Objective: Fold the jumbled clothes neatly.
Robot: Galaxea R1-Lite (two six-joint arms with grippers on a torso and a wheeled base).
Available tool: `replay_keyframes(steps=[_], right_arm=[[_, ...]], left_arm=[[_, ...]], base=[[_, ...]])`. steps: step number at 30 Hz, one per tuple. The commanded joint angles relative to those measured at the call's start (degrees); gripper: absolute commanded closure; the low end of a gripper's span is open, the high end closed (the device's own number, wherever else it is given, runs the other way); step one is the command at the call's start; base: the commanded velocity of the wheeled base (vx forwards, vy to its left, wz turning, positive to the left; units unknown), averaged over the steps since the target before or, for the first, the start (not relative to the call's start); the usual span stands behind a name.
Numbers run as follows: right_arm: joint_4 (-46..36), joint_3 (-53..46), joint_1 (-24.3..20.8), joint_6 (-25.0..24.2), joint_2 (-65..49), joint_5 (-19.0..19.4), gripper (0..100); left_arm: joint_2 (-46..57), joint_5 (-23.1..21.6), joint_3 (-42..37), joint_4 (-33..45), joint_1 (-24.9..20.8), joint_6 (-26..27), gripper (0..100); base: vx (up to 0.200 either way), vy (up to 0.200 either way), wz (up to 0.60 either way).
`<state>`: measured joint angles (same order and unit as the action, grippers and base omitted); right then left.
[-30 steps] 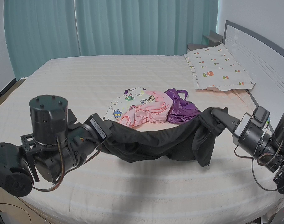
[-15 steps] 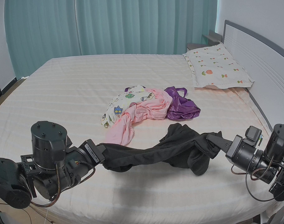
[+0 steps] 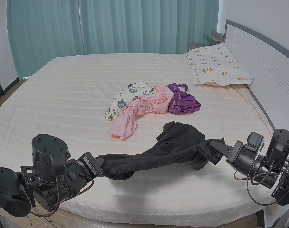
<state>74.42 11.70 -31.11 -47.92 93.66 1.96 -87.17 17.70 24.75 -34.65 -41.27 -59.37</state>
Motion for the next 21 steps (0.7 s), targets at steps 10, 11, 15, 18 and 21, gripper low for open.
replay_keyframes(steps=[10,11,15,18,21], right_arm=[[0.2,-0.7,-0.2,0.1,0.1,-0.2,100],[0.2,-0.7,-0.2,0.2,-0.1,-0.2,100],[0.3,-0.4,-0.2,0.4,-0.1,-0.4,100],[0.9,-0.2,-0.5,0.6,-0.1,-0.3,100],[2.7,0.0,-2.0,0.5,0.2,-0.4,100]], left_arm=[[1.4,0.1,-0.6,0.3,0.7,-1.3,100],[1.7,0.1,-0.6,0.3,0.6,-1.3,100],[3.3,0.1,-0.7,0.3,0.7,-1.3,100],[4.8,0.1,-0.9,0.4,0.7,-1.4,100],[6.1,0.1,-1.6,0.4,0.7,-1.3,100]], base=[[0.0,0.2,0.0],[0.0,0.2,0.0],[0.0,0.2,0.0],[0.0,0.2,0.0],[0.0,0.2,0.0]])
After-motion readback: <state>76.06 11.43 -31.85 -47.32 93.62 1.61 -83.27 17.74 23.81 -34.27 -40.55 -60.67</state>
